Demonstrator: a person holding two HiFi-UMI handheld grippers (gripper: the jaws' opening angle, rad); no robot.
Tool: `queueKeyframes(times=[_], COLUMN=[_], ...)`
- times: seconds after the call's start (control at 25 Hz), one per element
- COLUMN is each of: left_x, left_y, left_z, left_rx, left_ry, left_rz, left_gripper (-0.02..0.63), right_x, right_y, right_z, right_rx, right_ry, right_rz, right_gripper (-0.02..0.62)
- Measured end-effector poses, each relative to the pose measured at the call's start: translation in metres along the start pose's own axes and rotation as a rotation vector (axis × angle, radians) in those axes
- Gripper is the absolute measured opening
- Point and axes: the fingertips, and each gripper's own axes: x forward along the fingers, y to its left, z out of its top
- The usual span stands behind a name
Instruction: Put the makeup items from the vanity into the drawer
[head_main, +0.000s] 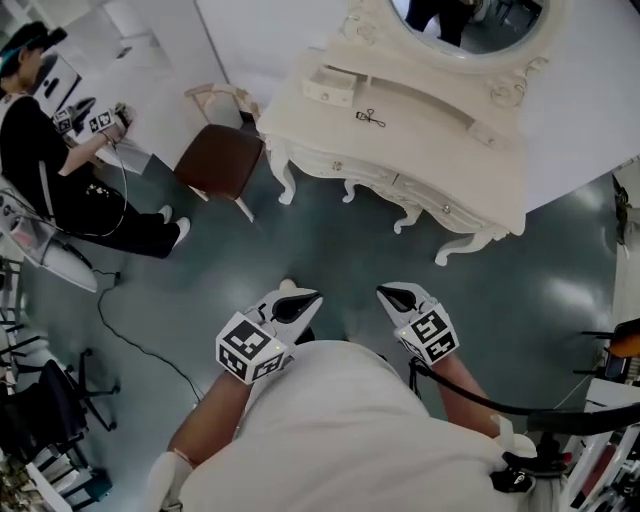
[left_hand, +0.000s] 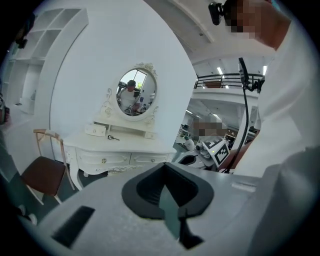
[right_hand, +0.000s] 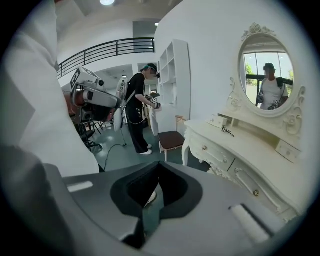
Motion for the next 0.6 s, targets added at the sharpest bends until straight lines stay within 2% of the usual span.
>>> queueKeyframes(times=[0.2,0.4,0.6], left_x=[-0.006,-0.035,-0.044], left_y=[0.077,0.153,0.214], left_z=[0.042,0.061,0.067], left_rx=[0.089,0.097,0.084], left_ry=[0.046,0.058,0.072], left_rz=[-0.066,-0.098,-0.102], left_gripper=[-0.002,-0.002,-0.002], right_x=[0.051,0.109,0.147], right_y=[-0.033,-0.049,-0.080], right_z=[0.058,0.110,0.144], right_rx=[0.025,0.026,0.016], right_ry=[0.011,0.011,0.014], right_rz=[-0.076,-0.126,-0.178], right_gripper=[0.002,0.006,0.009])
